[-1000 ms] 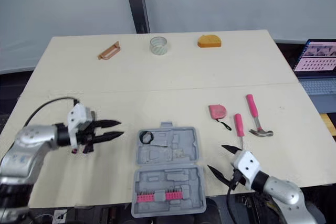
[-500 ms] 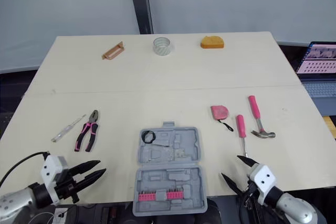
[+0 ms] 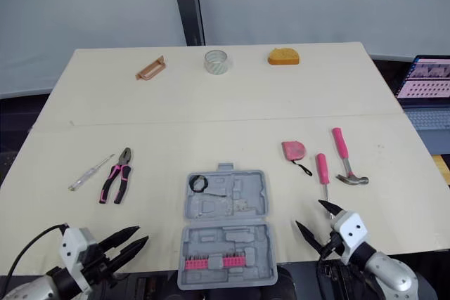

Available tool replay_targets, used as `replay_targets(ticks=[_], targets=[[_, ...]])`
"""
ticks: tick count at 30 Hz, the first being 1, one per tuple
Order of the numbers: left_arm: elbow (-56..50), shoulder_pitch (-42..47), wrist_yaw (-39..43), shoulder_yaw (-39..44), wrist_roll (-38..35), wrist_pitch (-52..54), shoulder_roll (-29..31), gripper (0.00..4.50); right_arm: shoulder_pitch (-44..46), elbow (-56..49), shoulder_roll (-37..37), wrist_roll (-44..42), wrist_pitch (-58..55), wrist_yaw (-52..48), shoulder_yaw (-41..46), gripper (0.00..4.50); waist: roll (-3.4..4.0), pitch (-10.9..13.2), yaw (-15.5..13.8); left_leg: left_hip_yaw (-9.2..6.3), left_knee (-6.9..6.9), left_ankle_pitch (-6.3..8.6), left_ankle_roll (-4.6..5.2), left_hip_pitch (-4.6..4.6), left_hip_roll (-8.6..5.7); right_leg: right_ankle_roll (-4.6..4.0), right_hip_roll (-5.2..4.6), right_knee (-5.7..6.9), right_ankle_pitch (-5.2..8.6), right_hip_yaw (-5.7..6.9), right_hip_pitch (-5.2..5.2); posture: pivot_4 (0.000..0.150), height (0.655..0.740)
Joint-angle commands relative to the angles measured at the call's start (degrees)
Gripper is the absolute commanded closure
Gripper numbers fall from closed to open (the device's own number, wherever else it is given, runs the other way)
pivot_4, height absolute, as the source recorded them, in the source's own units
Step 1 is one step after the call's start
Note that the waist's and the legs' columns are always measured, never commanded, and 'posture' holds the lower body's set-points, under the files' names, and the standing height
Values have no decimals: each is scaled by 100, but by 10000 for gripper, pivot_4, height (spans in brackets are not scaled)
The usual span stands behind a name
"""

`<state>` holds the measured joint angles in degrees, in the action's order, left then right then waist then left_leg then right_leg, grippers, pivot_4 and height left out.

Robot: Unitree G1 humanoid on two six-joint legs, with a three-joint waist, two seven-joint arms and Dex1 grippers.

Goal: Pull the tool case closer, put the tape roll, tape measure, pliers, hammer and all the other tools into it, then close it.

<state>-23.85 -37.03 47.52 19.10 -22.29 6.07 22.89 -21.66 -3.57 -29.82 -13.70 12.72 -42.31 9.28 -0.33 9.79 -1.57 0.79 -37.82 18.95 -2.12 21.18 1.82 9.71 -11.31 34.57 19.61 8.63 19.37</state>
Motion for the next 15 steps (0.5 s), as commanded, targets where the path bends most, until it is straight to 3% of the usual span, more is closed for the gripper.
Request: replay_targets(ticks=[1,8,11,13,15], targets=[[-63,-104,-61,-36,-56,-94,-1,26105,-103,-447,-53,-29,-242,84,22,0,0,0,1,0,0,0,0,0,0,0,0,0,0,0,0,1500,7400],[-102,-95,-86,-42,-69,-73,60,26105,-167,-1120,-155,-147,-843,84,86,0,1,-1,4,0,0,0,0,0,0,0,0,0,0,0,0,1500,7400],[-95,-68,-74,-56,-43,-95,100,18209,-171,-1442,-206,-244,-1195,75,100,0,1,-1,0,0,0,0,1,0,0,0,0,0,0,0,0,1500,7400],[-88,-54,-11,-81,-64,-108,145,6943,-152,-1609,-231,-281,-1401,96,121,0,0,-1,0,0,0,1,1,0,0,0,0,0,0,0,0,1500,7400],[-110,-34,171,-95,-118,-190,256,648,-109,-1847,-253,-357,-1721,177,178,0,1,-1,0,0,0,1,1,1,0,0,0,0,0,0,0,1500,7400]])
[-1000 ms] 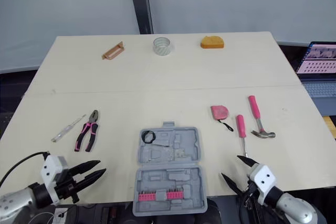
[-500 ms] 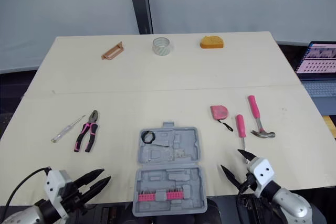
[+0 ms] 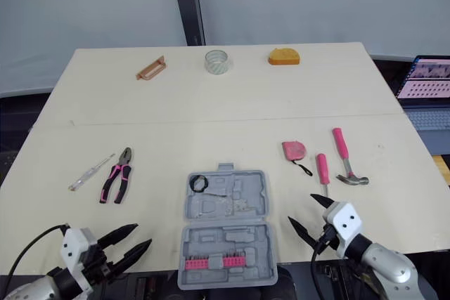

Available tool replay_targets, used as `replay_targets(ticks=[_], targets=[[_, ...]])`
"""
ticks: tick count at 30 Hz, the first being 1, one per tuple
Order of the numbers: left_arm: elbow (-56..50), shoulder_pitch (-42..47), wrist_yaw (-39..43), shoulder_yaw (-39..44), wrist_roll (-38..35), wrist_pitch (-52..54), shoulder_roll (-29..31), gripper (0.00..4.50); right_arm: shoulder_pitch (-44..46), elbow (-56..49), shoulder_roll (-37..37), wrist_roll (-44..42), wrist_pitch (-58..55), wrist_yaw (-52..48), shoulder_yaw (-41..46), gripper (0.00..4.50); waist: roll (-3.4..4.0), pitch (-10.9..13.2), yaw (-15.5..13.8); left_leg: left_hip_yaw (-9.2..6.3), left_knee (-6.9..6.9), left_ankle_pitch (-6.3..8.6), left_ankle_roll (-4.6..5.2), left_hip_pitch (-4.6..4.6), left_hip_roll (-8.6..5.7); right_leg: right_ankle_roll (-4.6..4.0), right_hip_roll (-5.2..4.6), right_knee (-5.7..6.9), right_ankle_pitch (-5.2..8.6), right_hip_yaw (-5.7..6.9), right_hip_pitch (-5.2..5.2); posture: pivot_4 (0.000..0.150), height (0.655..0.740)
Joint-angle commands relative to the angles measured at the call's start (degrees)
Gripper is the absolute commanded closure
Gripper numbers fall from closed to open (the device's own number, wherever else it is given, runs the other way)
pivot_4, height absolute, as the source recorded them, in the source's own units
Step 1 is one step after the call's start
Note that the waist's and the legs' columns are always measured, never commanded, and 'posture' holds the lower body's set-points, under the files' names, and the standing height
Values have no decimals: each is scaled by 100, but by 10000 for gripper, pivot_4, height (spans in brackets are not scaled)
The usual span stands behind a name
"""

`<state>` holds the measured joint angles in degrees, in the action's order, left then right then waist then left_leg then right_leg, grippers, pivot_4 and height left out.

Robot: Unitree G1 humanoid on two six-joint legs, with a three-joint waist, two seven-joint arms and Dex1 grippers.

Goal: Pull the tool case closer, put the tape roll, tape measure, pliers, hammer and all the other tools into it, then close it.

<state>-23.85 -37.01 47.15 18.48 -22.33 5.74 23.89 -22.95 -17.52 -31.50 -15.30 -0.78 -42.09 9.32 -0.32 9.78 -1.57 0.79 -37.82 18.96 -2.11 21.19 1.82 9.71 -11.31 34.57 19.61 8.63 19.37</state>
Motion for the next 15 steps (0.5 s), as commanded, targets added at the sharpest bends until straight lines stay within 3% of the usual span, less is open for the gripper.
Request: replay_targets(ticks=[1,9,15], targets=[[-129,-18,271,-38,-135,-192,207,648,55,-533,-86,-226,-493,196,210,0,0,0,0,0,0,0,0,0,0,0,0,0,0,0,0,1500,7400],[-537,707,966,-30,-669,43,1193,648,665,-1372,8,-378,-2246,1253,413,0,5,-3,-7,-2,0,0,0,3,0,-1,0,2,0,0,3,1500,7400],[-444,1701,960,-405,-748,388,1489,648,1616,-1362,325,-554,-3896,2083,200,0,19,-9,21,-1,2,0,0,2,0,-1,1,8,0,-1,8,1500,7400]])
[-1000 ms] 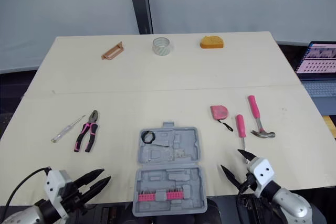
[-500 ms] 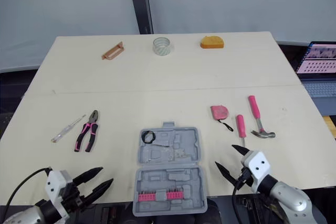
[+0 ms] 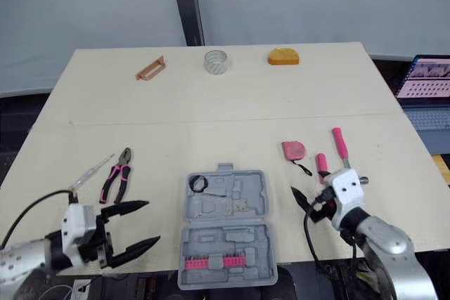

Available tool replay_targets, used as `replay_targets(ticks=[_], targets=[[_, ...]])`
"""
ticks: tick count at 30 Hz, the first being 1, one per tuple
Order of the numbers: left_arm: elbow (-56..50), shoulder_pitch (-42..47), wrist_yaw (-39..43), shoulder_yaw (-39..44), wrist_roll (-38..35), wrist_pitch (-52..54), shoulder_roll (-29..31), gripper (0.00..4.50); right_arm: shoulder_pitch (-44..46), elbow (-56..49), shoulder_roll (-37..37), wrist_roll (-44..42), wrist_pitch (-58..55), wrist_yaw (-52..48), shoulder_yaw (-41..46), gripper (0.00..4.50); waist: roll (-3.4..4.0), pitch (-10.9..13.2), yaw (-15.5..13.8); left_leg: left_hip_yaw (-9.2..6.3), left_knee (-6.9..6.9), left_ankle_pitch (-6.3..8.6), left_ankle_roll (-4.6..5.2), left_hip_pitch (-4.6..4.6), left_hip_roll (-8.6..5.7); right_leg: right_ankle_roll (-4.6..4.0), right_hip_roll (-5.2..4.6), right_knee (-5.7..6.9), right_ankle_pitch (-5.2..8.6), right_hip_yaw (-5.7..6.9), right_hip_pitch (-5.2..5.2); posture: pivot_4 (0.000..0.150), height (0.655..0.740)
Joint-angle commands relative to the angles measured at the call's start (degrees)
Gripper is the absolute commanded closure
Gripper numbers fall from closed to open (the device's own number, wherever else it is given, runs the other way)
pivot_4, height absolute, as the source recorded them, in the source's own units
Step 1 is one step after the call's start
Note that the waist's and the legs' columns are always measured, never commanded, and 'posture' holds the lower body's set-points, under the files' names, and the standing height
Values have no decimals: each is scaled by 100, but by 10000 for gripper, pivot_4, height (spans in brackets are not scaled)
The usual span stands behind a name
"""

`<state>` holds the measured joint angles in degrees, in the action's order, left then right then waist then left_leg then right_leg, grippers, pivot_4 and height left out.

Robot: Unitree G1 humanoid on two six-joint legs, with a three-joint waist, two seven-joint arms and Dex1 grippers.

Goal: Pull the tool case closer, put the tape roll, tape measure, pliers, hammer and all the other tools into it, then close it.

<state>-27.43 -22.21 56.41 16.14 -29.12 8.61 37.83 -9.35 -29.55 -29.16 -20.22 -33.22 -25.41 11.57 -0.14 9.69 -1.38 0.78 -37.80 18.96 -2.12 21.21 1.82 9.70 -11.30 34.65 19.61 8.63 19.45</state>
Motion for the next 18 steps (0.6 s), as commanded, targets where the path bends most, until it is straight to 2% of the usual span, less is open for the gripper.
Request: replay_targets(ticks=[1,8,18], targets=[[-54,334,28,-229,-29,104,110,648,372,-119,144,-47,-783,499,-60,0,2,-1,3,0,0,0,0,0,0,0,0,2,0,0,0,1500,7400],[242,899,78,-445,94,134,253,648,1268,526,445,88,-1617,994,-308,0,3,-1,1,1,0,0,0,2,-1,0,0,5,0,0,5,1500,7400],[122,958,-1,-467,132,198,282,648,2106,2082,541,635,-881,870,-859,0,5,0,20,5,4,0,0,2,0,0,0,7,0,0,11,1500,7400]])
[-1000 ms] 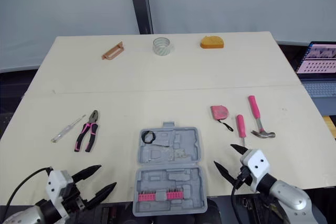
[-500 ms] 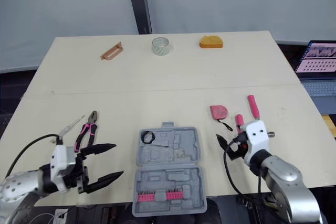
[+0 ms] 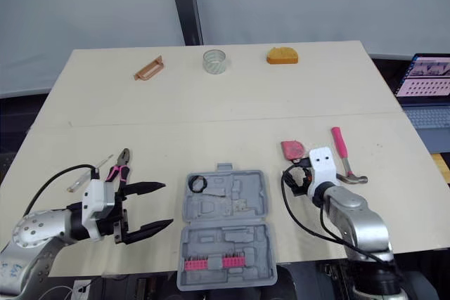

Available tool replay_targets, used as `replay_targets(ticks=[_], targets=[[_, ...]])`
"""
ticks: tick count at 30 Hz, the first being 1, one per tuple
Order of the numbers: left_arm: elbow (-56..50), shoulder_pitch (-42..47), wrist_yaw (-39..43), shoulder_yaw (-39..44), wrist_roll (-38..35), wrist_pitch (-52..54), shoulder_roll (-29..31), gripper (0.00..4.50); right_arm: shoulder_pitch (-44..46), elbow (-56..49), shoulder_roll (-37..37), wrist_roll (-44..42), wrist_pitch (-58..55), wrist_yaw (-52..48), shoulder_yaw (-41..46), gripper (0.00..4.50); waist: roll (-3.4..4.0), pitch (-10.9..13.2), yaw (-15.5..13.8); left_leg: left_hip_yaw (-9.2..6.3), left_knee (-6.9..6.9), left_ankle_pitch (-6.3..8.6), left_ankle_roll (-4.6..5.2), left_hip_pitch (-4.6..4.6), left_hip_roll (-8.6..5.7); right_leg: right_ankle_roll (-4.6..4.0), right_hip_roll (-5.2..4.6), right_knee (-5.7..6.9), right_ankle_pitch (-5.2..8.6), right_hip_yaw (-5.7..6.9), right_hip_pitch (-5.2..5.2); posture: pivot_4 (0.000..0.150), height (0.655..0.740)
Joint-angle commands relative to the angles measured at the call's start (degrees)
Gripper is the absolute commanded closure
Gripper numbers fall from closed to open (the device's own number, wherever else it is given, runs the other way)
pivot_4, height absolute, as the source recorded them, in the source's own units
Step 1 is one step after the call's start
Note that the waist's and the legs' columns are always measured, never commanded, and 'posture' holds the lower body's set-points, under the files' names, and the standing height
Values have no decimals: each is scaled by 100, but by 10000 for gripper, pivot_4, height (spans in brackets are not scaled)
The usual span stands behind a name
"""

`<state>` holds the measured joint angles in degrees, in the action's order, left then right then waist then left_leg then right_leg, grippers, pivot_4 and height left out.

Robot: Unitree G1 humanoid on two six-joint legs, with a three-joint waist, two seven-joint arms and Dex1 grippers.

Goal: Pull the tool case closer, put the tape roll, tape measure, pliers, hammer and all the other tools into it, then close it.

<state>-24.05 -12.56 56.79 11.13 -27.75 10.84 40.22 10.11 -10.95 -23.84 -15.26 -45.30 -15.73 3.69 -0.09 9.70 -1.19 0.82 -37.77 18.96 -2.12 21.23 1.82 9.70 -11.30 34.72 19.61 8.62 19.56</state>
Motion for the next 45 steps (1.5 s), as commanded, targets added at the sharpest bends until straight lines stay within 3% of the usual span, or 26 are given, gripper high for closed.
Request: replay_targets(ticks=[1,7,16,19,26,27,36,45], targets=[[-236,-24,-48,38,-6,-20,46,648,226,353,19,178,392,-107,-97,0,0,0,7,0,0,0,0,0,0,0,0,0,0,0,0,1500,7400],[-389,-180,-93,89,-15,23,96,648,529,952,84,288,656,-203,-167,0,0,0,12,1,1,0,0,0,0,0,0,0,0,0,0,1500,7400],[-463,-230,-156,75,-3,50,99,648,447,975,169,302,592,-293,-178,0,0,0,32,0,2,0,0,-1,0,0,0,0,0,0,0,1500,7400],[-462,-232,-169,65,2,51,99,0,409,947,197,301,573,-291,-178,8204,0,0,34,0,2,0,0,-1,0,0,0,0,0,0,0,1500,7400],[-496,-248,-207,65,6,72,93,0,444,1042,274,333,625,-293,-199,42164,0,0,43,0,4,0,0,-2,1,0,0,0,0,0,0,1500,7400],[-498,-250,-212,65,10,75,94,0,451,1068,283,342,643,-294,-201,43715,0,0,42,0,4,0,0,-2,1,0,0,0,0,0,-1,1500,7400],[-517,-233,-88,-9,-27,92,153,0,136,785,289,344,592,-243,-157,43715,0,0,31,0,5,0,0,-2,1,0,0,0,0,0,-1,1500,7400],[-302,34,234,-169,-50,56,238,0,-953,-847,363,165,-144,-92,-41,43715,0,0,-25,0,8,0,0,-1,0,0,0,-4,0,0,-1,1500,7400]])
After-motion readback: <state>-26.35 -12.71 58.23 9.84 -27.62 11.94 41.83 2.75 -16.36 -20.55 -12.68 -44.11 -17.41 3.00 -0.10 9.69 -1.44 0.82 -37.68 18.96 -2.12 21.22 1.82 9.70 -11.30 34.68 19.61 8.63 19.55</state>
